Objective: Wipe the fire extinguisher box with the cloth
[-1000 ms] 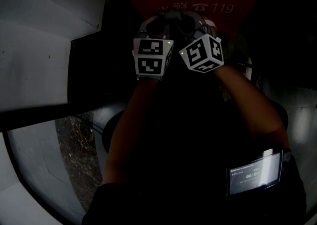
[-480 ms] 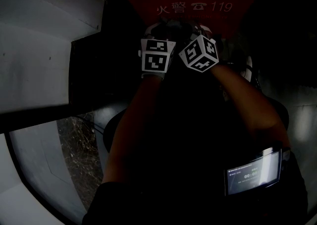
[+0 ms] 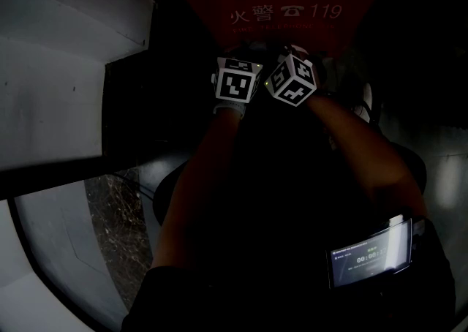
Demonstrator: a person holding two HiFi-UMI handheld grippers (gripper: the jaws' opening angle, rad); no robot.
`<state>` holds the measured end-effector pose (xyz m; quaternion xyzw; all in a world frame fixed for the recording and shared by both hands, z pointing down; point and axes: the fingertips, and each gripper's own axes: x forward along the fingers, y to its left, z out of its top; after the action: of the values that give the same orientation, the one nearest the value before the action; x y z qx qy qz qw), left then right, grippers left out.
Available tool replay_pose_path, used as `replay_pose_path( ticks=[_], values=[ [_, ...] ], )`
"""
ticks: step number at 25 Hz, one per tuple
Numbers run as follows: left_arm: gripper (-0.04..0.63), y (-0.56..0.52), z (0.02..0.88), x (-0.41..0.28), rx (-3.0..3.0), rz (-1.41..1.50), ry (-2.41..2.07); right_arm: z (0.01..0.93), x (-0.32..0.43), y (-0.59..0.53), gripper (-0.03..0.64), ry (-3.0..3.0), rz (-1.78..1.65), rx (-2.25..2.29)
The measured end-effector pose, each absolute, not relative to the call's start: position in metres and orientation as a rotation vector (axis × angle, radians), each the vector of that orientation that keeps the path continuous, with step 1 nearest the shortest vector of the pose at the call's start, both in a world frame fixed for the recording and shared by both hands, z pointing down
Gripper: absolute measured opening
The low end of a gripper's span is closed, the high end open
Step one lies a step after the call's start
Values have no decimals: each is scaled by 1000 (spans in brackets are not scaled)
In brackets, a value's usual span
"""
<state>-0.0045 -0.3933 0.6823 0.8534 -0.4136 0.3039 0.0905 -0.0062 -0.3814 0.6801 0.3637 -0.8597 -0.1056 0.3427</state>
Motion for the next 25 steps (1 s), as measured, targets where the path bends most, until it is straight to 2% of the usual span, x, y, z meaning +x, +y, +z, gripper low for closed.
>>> replay_pose_path(
  ticks=[7, 11, 15, 21, 25],
  values=[
    [2, -390, 694, -6, 2448, 959, -1198, 694, -10, -379, 28, -2221, -215, 910],
    [2, -380, 666, -3, 2466, 855, -1211, 665, -9, -368, 28, -2243, -251, 927],
    [2, -374, 592, 4, 2628, 726, -1301, 594, 0, -361, 28, -2221, -432, 997],
    [2, -361, 455, 15, 2866, 320, -1364, 452, 17, -346, 28, -2196, -740, 1200],
    [2, -351, 422, 10, 2929, 256, -1431, 356, 24, -344, 28, -2164, -933, 1330]
  ],
)
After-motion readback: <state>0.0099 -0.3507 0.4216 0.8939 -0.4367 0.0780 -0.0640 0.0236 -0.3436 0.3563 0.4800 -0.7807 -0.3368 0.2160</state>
